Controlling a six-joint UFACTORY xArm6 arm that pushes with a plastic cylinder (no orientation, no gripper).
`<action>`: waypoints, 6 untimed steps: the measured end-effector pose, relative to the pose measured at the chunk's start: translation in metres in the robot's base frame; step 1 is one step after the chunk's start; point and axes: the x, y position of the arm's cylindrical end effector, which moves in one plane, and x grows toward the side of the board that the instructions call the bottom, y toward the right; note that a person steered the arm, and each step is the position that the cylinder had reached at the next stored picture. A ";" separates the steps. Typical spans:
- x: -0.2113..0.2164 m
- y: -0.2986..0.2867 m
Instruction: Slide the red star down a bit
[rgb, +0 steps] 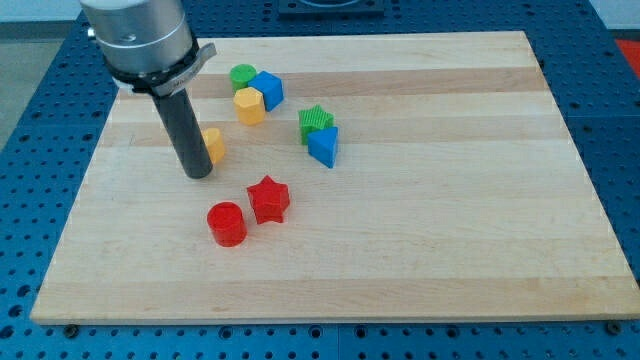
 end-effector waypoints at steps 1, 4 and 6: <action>0.000 0.011; 0.018 0.088; 0.053 0.096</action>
